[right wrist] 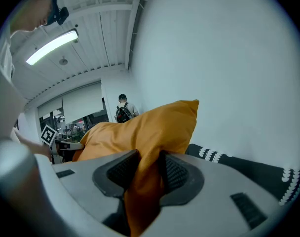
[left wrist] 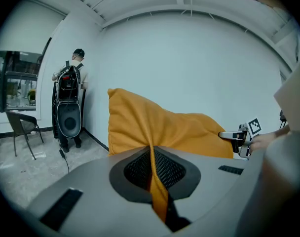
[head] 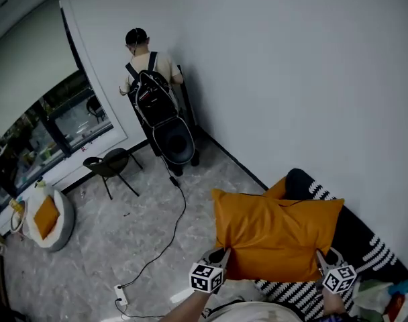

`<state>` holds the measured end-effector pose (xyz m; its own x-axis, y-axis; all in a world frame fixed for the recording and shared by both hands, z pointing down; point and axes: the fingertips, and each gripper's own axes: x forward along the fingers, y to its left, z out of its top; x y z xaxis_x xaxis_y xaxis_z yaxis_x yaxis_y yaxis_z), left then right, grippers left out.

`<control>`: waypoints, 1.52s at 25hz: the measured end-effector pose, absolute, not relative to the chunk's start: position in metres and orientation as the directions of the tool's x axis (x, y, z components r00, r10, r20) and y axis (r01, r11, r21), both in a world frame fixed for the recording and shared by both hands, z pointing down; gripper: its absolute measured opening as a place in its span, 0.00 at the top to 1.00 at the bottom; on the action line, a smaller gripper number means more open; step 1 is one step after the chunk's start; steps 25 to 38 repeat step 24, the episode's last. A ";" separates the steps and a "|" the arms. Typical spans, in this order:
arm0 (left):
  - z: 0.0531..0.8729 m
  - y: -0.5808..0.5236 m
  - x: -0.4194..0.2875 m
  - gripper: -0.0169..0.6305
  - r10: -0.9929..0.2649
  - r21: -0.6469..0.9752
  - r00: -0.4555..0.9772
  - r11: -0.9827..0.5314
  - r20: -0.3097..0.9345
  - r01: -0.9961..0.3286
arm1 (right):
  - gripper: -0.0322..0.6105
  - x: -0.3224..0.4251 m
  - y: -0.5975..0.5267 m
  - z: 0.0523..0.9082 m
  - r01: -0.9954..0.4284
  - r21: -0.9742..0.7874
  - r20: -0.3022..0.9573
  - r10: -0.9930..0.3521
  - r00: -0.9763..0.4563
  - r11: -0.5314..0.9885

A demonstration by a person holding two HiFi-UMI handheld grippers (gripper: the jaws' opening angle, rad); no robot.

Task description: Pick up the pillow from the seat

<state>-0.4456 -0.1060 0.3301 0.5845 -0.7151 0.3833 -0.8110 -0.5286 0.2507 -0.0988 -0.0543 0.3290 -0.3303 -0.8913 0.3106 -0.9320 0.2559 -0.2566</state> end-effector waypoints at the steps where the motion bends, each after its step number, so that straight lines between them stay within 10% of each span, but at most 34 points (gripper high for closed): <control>1: 0.328 -0.103 -0.446 0.95 -0.716 0.252 0.587 -0.531 0.378 -0.809 | 0.71 -0.097 -0.051 0.328 -0.934 -0.252 0.310 -0.894 -0.325 0.252; 38: 0.309 -0.091 -0.465 0.95 -0.738 0.230 0.588 -0.541 0.331 -0.809 | 0.71 -0.116 -0.040 0.309 -0.940 -0.215 0.279 -0.906 -0.320 0.266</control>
